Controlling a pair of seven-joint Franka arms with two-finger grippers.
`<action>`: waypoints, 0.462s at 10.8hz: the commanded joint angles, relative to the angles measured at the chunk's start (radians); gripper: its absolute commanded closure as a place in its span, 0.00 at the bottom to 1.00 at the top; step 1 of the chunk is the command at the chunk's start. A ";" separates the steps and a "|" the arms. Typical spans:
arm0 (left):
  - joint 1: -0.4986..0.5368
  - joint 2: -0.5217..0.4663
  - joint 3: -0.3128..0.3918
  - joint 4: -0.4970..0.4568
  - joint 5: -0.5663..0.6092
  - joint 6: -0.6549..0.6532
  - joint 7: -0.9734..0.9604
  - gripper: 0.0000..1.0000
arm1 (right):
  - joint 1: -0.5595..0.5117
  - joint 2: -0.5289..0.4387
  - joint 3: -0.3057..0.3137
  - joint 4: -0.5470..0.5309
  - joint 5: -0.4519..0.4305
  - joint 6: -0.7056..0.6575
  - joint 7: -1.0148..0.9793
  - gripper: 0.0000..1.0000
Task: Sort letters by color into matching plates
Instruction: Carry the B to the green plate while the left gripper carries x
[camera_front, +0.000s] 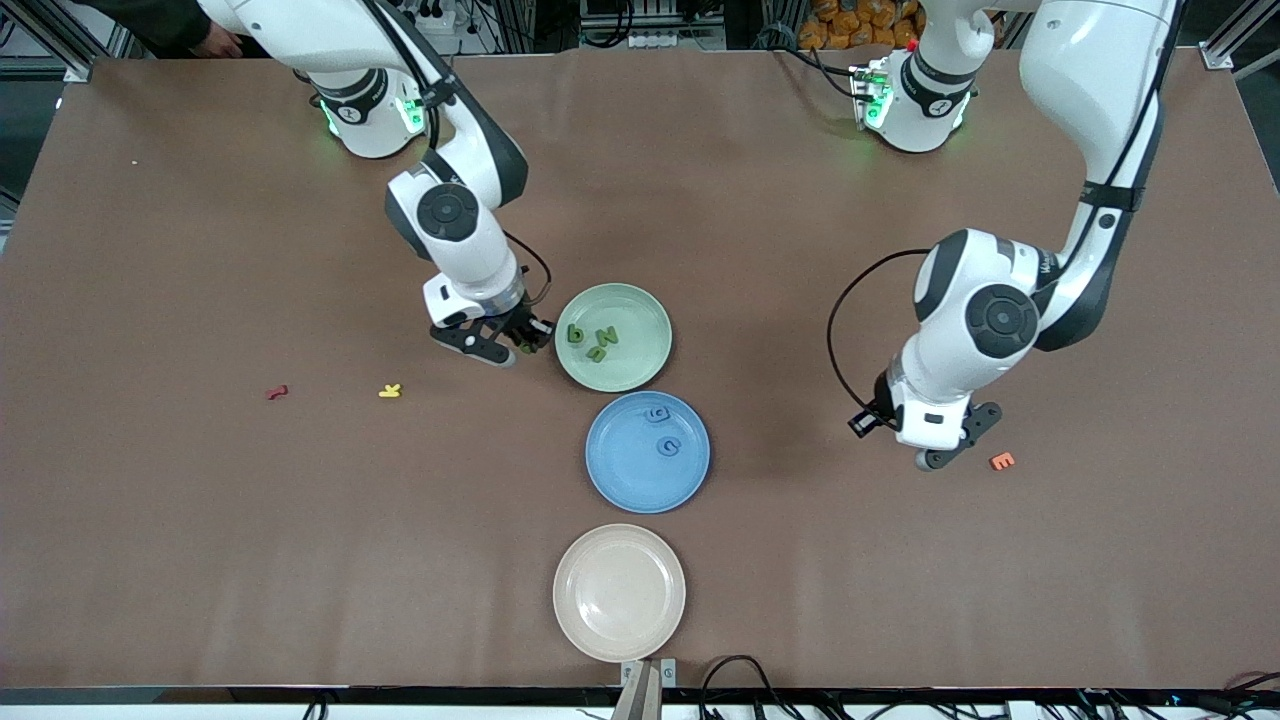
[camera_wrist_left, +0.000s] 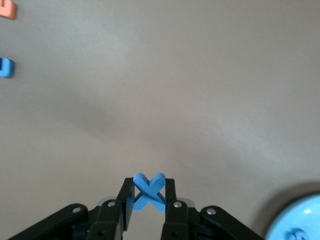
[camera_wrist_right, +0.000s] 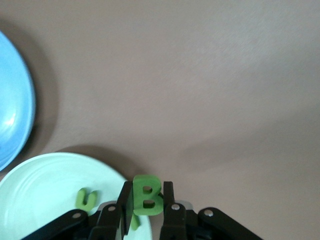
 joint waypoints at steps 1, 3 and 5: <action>-0.058 0.014 0.005 0.046 -0.029 -0.024 -0.023 1.00 | 0.065 0.076 -0.005 0.097 0.012 -0.018 0.117 1.00; -0.085 0.006 0.002 0.047 -0.035 -0.024 -0.022 1.00 | 0.102 0.113 -0.005 0.138 0.005 -0.017 0.173 1.00; -0.107 0.018 -0.006 0.072 -0.068 -0.021 -0.008 1.00 | 0.125 0.134 -0.005 0.155 -0.002 -0.015 0.204 1.00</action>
